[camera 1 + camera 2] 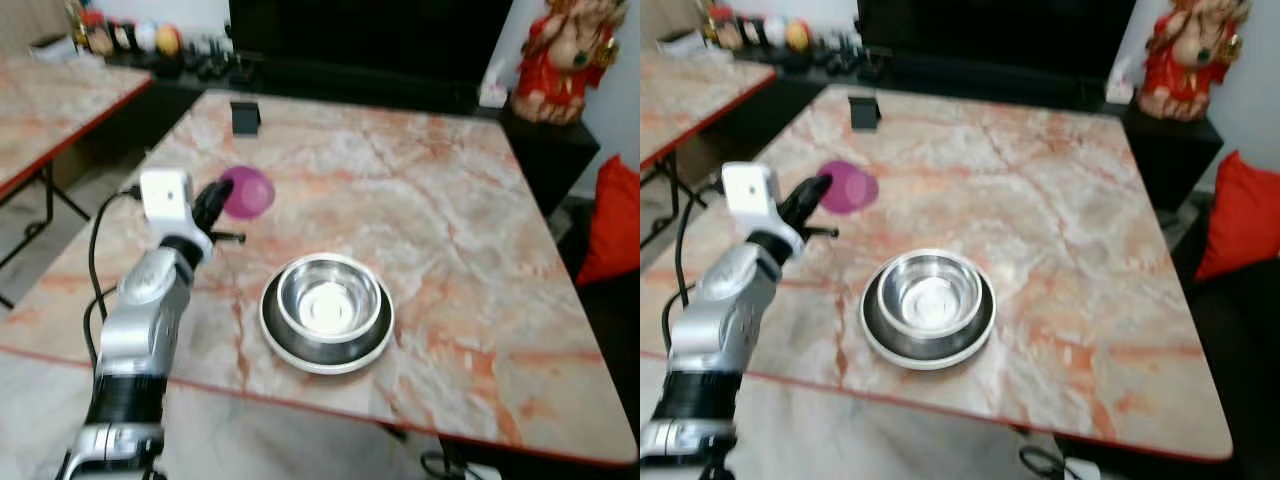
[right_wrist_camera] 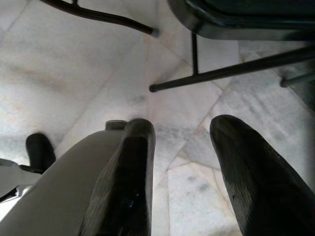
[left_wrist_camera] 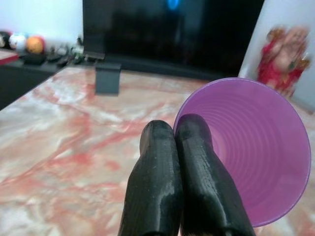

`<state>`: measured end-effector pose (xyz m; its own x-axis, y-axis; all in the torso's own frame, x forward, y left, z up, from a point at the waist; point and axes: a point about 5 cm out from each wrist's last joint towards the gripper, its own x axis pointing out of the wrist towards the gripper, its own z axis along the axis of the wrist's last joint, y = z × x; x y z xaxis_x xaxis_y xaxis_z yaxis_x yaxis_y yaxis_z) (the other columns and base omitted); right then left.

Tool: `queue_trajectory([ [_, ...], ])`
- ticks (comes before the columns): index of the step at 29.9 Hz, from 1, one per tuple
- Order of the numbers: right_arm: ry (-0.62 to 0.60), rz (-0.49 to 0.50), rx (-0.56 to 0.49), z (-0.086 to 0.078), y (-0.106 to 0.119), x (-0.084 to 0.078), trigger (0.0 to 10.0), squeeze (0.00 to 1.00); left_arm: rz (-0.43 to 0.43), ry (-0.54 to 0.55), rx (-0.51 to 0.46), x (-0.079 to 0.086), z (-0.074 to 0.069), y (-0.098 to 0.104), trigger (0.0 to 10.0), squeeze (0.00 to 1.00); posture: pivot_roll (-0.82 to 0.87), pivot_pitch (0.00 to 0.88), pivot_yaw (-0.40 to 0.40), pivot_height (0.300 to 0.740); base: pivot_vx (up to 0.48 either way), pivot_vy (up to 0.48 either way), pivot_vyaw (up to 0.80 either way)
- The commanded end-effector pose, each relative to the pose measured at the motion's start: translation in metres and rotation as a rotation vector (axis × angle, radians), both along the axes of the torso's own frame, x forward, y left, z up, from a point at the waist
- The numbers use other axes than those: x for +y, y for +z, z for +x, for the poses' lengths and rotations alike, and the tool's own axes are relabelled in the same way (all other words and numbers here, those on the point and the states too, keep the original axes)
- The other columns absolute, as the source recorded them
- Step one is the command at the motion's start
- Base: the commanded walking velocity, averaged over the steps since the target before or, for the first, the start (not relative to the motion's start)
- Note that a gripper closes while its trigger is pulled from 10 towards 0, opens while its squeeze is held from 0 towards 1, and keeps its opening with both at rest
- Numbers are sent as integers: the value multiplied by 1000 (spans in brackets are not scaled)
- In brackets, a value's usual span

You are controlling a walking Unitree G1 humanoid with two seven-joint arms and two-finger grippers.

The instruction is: Setting the table

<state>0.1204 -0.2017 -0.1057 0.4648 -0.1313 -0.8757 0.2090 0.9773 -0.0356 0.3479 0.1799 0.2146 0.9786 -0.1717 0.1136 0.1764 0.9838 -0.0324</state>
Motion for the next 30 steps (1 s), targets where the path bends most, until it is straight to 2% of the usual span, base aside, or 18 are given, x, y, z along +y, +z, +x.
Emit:
queue_trajectory([
  [1, -4, -2, 12, -4, -1, -1, 10000, 0, 25, 23, 72, 6, 4, 1, 10000, 0, 143, 0, -63, 711, 0, 0, 0],
  [4, -2, -1, 12, -3, -1, -1, 10000, 0, 72, -2, 158, 10, 7, 3, 10000, 0, 140, 0, -59, 711, 0, 0, 0],
  [5, -4, 0, 12, -3, -1, -1, 10000, 0, 116, -37, 213, 11, 7, 5, 10000, 0, 140, 0, -59, 711, 0, 0, 0],
  [6, -4, 0, 12, -3, -1, -1, 10000, 0, 116, -37, 213, 11, 7, 5, 10000, 0, 140, 0, -59, 711, 0, 0, 0],
  [7, -4, 0, 12, -3, -1, -1, 10000, 0, 154, -69, 254, 9, 6, 5, 10000, 0, 142, 0, -57, 711, 0, 0, 0],
  [11, -5, 3, 13, -2, -1, 0, 10000, 0, 98, -109, 319, 3, 6, 6, 10000, 0, 138, 0, -51, 711, 0, 0, 0],
  [15, -11, 6, 12, -2, -1, 0, 10000, 0, 106, -110, 405, 1, 6, -3, 10000, 0, 130, 0, -46, 711, 0, 0, 0],
  [18, -13, 7, 12, -3, -1, 0, 10000, 0, 104, -113, 415, -1, 6, -4, 10000, 0, 132, 0, -46, 711, 0, 0, 0],
  [24, -10, 9, 15, -3, -1, 1, 10000, 0, 109, -20, 449, 3, 14, -8, 10000, 0, 131, 0, -46, 711, 0, 0, 0],
  [30, -12, 10, 16, -3, -1, 1, 10000, 0, 115, 10, 465, 1, 19, -10, 10000, 0, 125, 0, -40, 711, 0, 0, 0],
])
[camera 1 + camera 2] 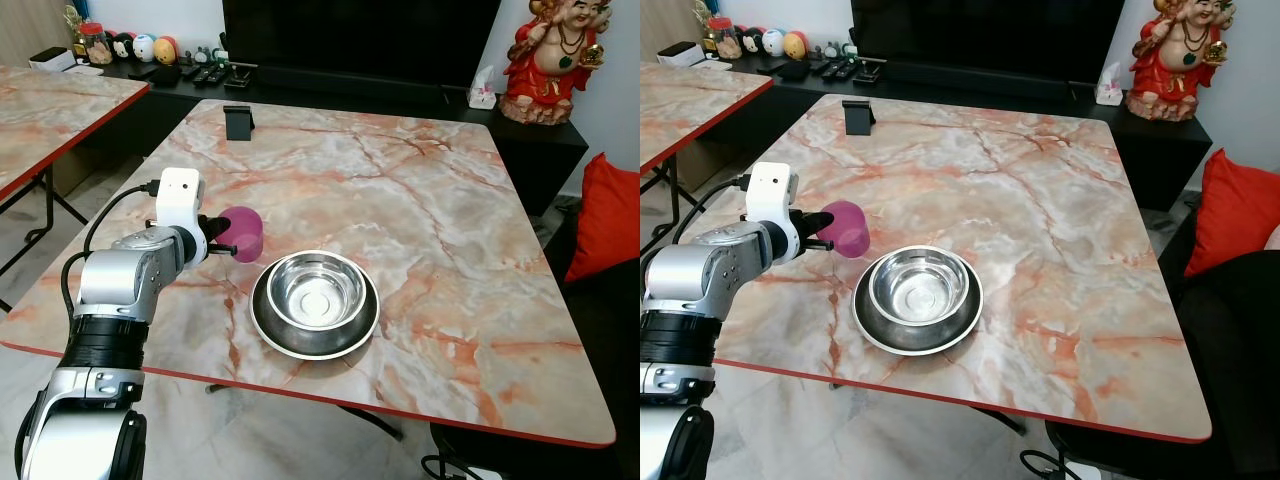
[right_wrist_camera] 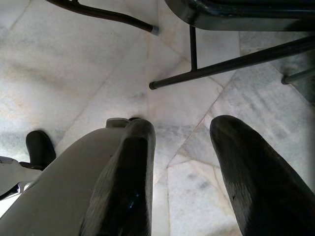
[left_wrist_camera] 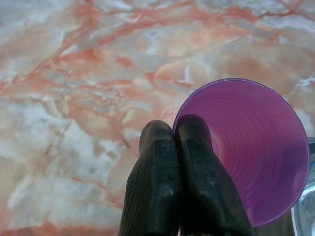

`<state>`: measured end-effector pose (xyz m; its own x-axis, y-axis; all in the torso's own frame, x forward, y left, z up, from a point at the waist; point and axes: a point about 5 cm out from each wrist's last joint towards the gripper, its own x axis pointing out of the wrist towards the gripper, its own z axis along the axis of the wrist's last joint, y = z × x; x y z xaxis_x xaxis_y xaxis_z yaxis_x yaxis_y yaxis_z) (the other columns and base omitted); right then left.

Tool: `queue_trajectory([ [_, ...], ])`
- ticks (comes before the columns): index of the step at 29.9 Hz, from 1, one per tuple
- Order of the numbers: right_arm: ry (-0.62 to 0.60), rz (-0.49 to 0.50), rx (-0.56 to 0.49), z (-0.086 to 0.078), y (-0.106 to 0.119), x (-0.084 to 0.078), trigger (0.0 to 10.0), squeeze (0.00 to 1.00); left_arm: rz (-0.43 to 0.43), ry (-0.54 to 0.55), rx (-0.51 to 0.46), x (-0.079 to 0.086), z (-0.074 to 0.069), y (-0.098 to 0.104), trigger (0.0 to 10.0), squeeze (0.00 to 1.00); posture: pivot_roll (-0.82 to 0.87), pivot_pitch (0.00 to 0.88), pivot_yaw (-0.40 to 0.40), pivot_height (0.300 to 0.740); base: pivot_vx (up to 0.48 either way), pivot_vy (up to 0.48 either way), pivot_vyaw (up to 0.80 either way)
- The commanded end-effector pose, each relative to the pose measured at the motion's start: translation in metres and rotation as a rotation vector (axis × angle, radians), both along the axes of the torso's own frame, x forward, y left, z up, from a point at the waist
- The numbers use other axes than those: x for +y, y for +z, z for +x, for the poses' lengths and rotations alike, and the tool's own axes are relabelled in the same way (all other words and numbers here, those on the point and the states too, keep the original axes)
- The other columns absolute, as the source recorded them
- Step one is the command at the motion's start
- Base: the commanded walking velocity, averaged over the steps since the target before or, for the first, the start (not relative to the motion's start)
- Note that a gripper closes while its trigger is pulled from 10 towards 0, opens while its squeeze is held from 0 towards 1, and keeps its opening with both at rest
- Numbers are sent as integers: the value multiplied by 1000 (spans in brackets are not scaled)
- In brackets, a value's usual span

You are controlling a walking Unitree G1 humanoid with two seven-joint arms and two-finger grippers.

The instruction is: Setting the table

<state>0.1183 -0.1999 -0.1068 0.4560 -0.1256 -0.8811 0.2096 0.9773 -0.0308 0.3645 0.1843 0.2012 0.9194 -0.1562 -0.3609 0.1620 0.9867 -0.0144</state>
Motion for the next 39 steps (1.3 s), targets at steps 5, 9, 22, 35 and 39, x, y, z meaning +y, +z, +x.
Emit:
queue_trajectory([
  [5, -10, 3, 10, -1, -1, 0, 10000, 0, -3, 11, 10, -7, 6, -3, 10000, 0, 122, 0, -39, 711, 0, 0, 0],
  [9, -3, 1, 16, -2, -1, 0, 10000, 0, -3, 22, 25, -9, 8, -6, 10000, 0, 119, 0, -37, 711, 0, 0, 0],
  [22, -8, 3, 19, -3, -1, 0, 10000, 0, -8, 21, 44, -16, 8, -9, 10000, 0, 121, 0, -41, 711, 0, 0, 0],
  [35, -8, 2, 19, -3, -1, -1, 10000, 0, -9, 56, 57, -11, 8, -11, 10000, 0, 119, 0, -44, 711, 0, 0, 0],
  [39, -8, 2, 20, -3, -1, -1, 10000, 0, -16, 70, 61, -10, 8, -12, 10000, 0, 121, 0, -44, 711, 0, 0, 0],
])
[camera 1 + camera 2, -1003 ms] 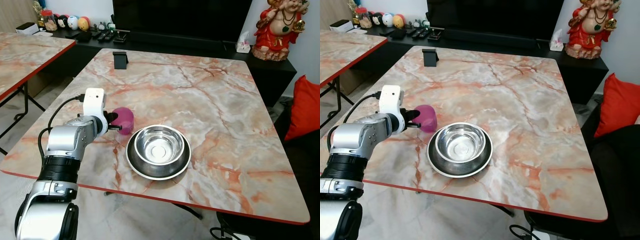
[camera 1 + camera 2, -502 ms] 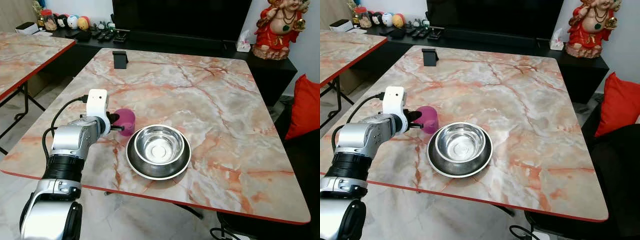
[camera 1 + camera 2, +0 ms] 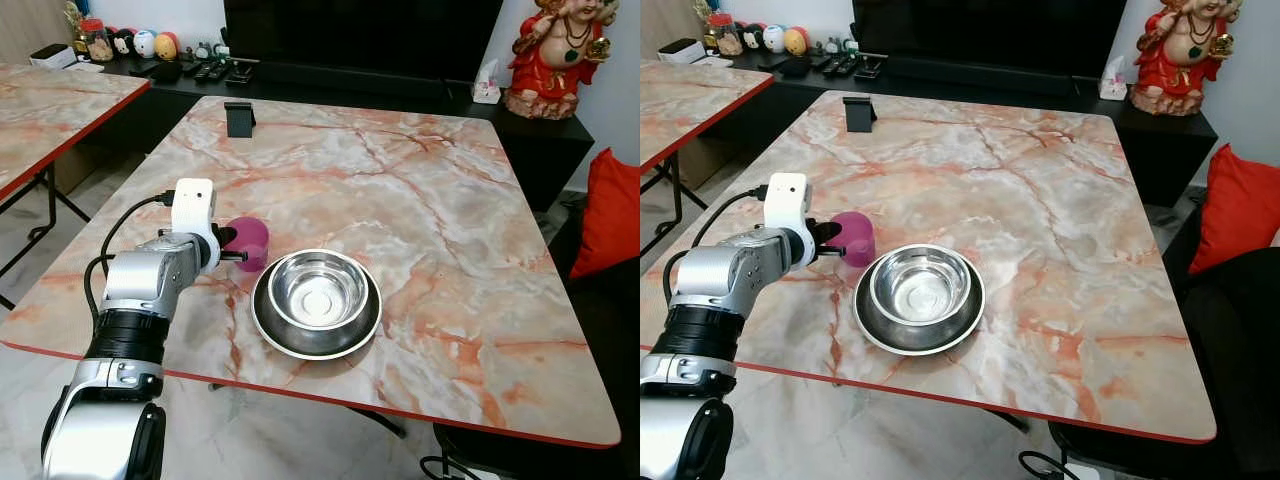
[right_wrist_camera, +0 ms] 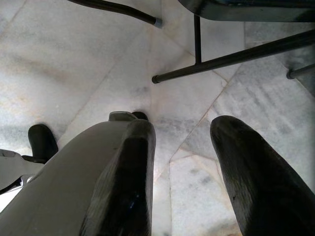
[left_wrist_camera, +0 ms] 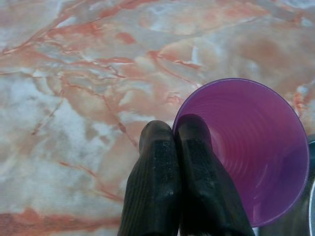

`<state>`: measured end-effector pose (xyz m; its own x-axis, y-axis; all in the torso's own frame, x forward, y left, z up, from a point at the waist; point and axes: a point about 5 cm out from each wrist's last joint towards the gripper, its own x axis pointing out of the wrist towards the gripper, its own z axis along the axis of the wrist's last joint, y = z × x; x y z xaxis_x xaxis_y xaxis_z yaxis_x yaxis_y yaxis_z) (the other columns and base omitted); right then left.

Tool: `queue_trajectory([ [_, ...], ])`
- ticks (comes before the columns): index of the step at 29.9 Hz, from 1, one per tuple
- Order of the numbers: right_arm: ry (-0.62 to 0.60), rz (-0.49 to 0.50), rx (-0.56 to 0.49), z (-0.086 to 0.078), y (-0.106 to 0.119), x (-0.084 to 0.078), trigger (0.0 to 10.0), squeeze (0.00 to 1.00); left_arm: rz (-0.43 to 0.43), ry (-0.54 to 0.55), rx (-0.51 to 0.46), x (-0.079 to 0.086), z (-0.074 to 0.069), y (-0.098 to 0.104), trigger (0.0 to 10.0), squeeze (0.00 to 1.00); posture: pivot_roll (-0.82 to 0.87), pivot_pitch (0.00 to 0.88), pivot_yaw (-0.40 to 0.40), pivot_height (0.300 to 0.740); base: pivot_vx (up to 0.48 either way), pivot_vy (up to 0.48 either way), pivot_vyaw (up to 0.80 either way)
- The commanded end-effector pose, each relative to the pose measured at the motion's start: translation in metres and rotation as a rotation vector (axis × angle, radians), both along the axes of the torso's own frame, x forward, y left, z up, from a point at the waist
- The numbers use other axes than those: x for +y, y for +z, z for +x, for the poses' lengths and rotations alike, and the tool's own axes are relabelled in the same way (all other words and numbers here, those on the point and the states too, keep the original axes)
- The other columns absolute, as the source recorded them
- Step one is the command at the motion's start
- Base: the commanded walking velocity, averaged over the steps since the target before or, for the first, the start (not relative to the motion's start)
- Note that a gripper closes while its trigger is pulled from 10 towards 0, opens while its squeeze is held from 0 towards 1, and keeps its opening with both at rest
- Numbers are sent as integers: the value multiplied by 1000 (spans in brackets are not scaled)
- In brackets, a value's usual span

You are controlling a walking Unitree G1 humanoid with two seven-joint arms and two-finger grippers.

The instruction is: Setting the table

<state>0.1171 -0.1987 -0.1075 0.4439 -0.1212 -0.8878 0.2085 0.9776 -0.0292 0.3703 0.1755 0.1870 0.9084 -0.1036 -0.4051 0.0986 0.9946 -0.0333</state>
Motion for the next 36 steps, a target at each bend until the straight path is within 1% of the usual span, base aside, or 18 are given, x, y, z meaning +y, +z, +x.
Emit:
queue_trajectory([
  [1, -8, -3, 6, -2, 0, -2, 10000, 0, -4, 8, 10, -2, 2, 2, 10000, 0, 121, 0, -44, 711, 0, 0, 0],
  [4, -7, -3, 7, -3, 0, -2, 10000, 0, -30, 26, 33, -1, 1, 1, 10000, 0, 119, 0, -40, 711, 0, 0, 0],
  [6, -8, -2, 8, -3, -1, -2, 10000, 0, -56, 44, 32, 1, 2, 5, 10000, 0, 120, 0, -36, 711, 0, 0, 0],
  [10, -8, -1, 10, -4, -1, -1, 10000, 0, -44, 61, 28, 6, 3, 10, 10000, 0, 118, 0, -30, 711, 0, 0, 0],
  [13, -7, 1, 11, -4, -1, 0, 10000, 0, -36, 62, 31, 7, 2, 10, 10000, 0, 119, 0, -27, 711, 0, 0, 0],
  [16, -9, 2, 11, -5, -1, 0, 10000, 0, -30, 56, 44, 6, 1, 7, 10000, 0, 117, 0, -26, 711, 0, 0, 0],
  [20, -11, 3, 12, -5, -1, 0, 10000, 0, -43, 49, 60, 3, -1, 4, 10000, 0, 115, 0, -23, 711, 0, 0, 0],
  [24, -11, 4, 12, -5, -2, 0, 10000, 0, -38, 45, 60, 2, -1, 4, 10000, 0, 116, 0, -24, 711, 0, 0, 0],
  [25, -10, 4, 12, -5, -2, 0, 10000, 0, -38, 42, 59, 2, -1, 4, 10000, 400, 116, 0, -24, 711, 0, 0, 0],
  [26, -11, 4, 12, -5, -2, 0, 10000, 0, -38, 41, 60, 2, -1, 4, 10000, 773, 116, 0, -24, 711, 0, 0, 0],
  [27, -11, 3, 12, -5, -2, 0, 10000, 0, -37, 39, 59, 2, -1, 4, 10000, 957, 116, 0, -24, 711, 0, 0, 0],
  [28, -11, 3, 12, -5, -2, 0, 10000, 0, -37, 39, 59, 2, -1, 4, 10000, 957, 116, 0, -24, 711, 0, 0, 0],
  [29, -12, 3, 12, -5, -2, 0, 10000, 0, -36, 38, 59, 2, -1, 4, 10000, 1000, 116, 0, -24, 711, 0, 0, 0],
  [36, -13, 3, 12, -5, -1, 0, 10000, 0, -34, 29, 47, 0, -1, 6, 10000, 1000, 114, 0, -26, 711, 0, 0, 0],
])
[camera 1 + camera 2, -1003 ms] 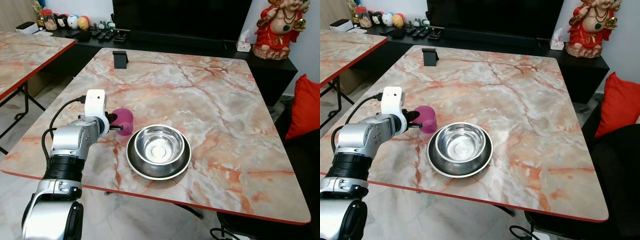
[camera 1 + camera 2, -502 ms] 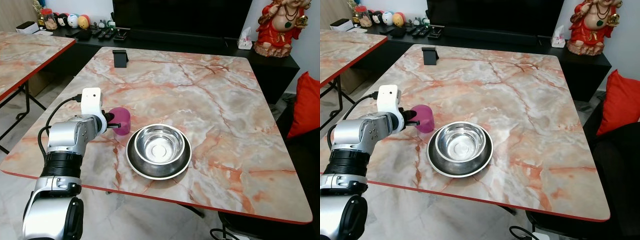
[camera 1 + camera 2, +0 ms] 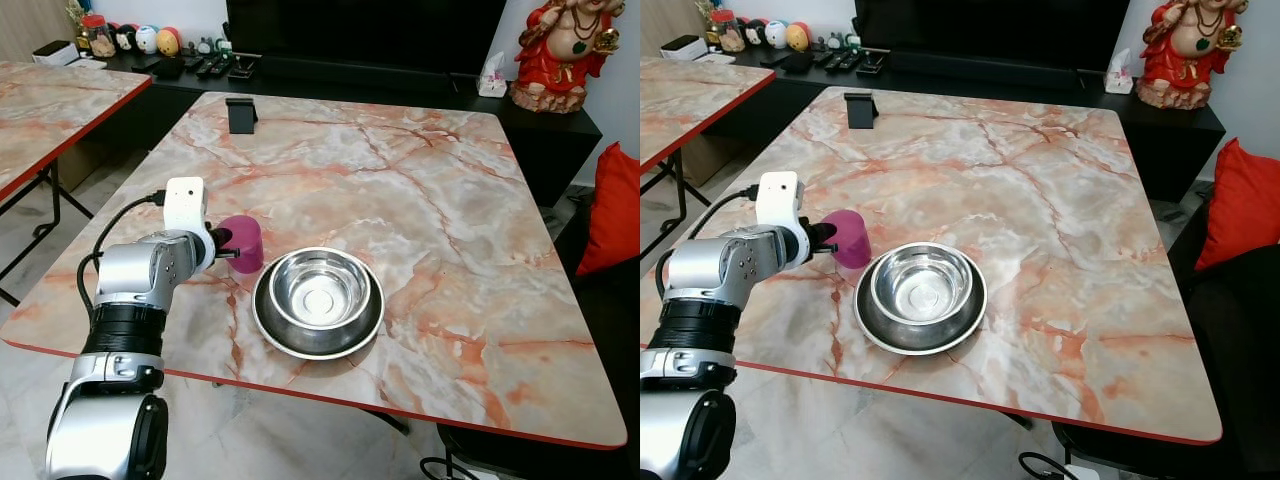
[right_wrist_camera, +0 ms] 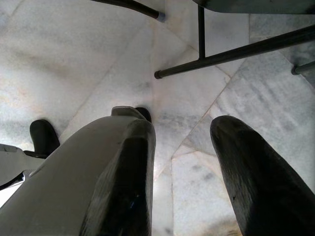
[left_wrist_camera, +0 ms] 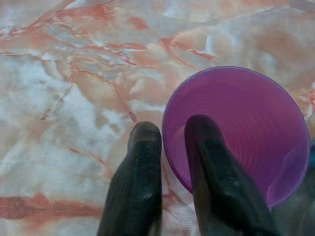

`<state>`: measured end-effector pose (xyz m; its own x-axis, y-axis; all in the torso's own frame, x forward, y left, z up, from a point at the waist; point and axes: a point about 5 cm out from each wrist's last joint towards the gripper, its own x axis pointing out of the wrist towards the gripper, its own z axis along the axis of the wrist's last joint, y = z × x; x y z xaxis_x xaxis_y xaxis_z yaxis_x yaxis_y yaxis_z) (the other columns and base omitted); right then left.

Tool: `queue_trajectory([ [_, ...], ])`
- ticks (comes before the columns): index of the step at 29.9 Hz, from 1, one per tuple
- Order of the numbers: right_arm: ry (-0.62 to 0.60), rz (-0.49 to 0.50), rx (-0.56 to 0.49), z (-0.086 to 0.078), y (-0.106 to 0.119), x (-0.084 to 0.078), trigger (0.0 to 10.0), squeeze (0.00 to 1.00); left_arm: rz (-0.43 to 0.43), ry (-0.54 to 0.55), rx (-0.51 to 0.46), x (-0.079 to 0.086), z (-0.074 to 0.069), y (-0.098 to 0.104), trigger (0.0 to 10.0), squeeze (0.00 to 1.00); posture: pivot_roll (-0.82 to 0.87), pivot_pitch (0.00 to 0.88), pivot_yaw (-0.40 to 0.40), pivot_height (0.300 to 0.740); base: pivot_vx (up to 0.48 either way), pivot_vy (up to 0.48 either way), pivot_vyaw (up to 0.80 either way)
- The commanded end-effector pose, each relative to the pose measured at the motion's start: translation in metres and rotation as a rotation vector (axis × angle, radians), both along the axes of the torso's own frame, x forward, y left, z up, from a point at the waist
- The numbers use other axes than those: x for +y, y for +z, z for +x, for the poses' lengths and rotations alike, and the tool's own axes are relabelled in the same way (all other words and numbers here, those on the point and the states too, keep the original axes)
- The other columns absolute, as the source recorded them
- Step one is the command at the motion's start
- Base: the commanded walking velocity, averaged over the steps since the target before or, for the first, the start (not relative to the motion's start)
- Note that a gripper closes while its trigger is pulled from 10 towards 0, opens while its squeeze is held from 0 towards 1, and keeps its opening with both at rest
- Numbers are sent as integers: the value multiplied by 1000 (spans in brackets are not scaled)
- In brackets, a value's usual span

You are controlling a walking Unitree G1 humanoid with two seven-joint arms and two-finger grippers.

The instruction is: Setting the table

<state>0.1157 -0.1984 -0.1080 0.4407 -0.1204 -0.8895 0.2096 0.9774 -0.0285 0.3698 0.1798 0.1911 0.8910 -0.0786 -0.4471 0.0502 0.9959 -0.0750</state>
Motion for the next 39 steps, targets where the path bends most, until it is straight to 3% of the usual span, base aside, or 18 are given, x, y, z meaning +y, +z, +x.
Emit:
queue_trajectory([
  [1, -12, 1, 8, -4, -1, -1, 10000, 0, 4, -19, -6, -5, -1, 2, 10000, 1000, 115, 0, -27, 711, 0, 0, 0],
  [8, -12, 0, 8, -3, -1, -1, 10000, 0, 0, -26, -41, -7, 1, 8, 10000, 973, 116, 0, -28, 711, 0, 0, 0],
  [9, -12, 0, 8, -3, -1, -1, 10000, 0, 0, -30, -46, -8, 1, 9, 10000, 855, 115, 0, -28, 711, 0, 0, 0],
  [10, -13, 0, 7, -3, -1, -1, 10000, 0, 0, -36, -54, -9, 1, 10, 10000, 349, 115, 0, -28, 711, 0, 0, 0],
  [11, -13, 0, 7, -3, -1, -1, 10000, 0, 0, -36, -54, -9, 1, 10, 10000, 349, 115, 0, -28, 711, 0, 0, 0],
  [12, -13, 0, 8, -3, -1, -1, 10000, 0, -4, -42, -58, -10, 1, 11, 10000, 0, 115, 0, -28, 711, 0, 0, 0],
  [34, -16, 3, 5, -2, 0, -1, 10000, 0, -12, -47, -97, -10, 2, 22, 10000, 0, 120, 0, -32, 711, 0, 0, 0],
  [38, -18, 3, 4, -2, 0, -2, 10000, 0, 17, -41, -160, -8, 3, 30, 10000, 0, 120, 0, -32, 711, 0, 0, 0],
  [39, -18, 4, 4, -2, 0, -1, 10000, 0, 54, -57, -248, -8, 3, 39, 10000, 0, 122, 0, -34, 711, 0, 0, 0],
])
